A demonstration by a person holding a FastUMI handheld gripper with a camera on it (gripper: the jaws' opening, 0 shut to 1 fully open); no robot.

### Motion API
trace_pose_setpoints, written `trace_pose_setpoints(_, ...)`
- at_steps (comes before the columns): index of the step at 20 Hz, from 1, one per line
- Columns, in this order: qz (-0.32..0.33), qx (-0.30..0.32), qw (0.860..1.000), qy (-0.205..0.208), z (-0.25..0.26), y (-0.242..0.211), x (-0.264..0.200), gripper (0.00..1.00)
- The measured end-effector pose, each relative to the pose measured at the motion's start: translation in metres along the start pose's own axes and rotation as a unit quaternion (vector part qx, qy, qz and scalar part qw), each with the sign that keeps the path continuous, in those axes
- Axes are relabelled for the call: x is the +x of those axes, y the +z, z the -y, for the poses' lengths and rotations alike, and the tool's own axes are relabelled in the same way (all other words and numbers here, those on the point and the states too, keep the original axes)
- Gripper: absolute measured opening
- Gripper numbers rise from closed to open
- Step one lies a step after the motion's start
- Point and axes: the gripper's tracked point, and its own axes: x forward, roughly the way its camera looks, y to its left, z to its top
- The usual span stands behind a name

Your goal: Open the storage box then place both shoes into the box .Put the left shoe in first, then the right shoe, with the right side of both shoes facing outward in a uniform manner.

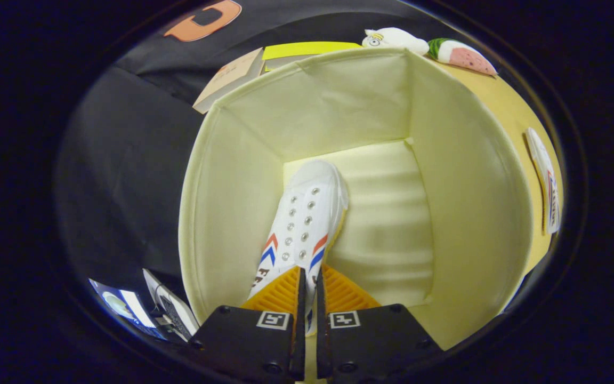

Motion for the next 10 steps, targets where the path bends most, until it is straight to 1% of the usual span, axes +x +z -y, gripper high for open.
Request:
trace_pose_setpoints(1, 0.002, -0.002, 1.000, 0.001, -0.001, 0.000, -0.002, 0.30)
trace_pose_setpoints(2, 0.006, -0.002, 1.000, 0.003, -0.003, 0.000, -0.007, 0.40)
trace_pose_setpoints(3, 0.011, -0.001, 1.000, 0.005, -0.003, 0.001, -0.013, 0.56)
trace_pose_setpoints(5, 0.026, -0.008, 1.000, 0.004, -0.002, 0.000, -0.029, 0.80)
trace_pose_setpoints(6, 0.039, -0.015, 0.999, 0.004, -0.002, 0.001, -0.041, 0.84)
trace_pose_setpoints(7, 0.055, -0.024, 0.998, 0.004, -0.001, 0.003, -0.054, 0.90)
trace_pose_setpoints(9, 0.094, -0.050, 0.994, -0.001, 0.004, 0.011, -0.084, 0.94)
trace_pose_setpoints(10, 0.116, -0.061, 0.991, -0.004, 0.009, 0.015, -0.101, 0.94)
